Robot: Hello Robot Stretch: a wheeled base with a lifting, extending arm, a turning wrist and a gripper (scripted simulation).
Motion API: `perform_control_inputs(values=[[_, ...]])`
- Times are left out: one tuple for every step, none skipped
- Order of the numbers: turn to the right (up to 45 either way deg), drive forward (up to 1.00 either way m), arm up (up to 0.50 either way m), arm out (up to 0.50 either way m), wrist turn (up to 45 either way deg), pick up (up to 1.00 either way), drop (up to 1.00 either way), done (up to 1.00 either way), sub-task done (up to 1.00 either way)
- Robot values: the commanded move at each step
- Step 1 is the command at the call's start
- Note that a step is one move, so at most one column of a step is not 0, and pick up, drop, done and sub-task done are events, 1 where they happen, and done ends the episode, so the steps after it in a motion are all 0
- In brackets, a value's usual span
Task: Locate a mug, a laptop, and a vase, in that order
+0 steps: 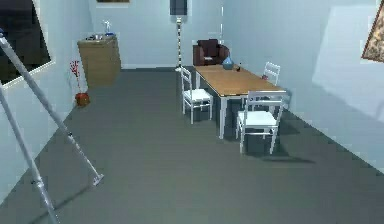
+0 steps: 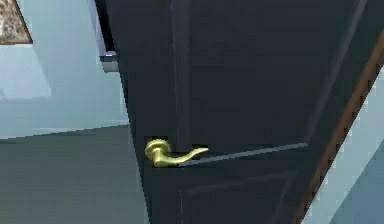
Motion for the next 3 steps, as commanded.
perform_control_inputs(values=[[0.0,0.6,0.0,0.0,0.0,0.0,0.0,0.0,0.0],[-9.0,0.0,0.0,0.0,0.0,0.0,0.0,0.0,0.0],[0.0,1.0,0.0,0.0,0.0,0.0,0.0,0.0,0.0]])
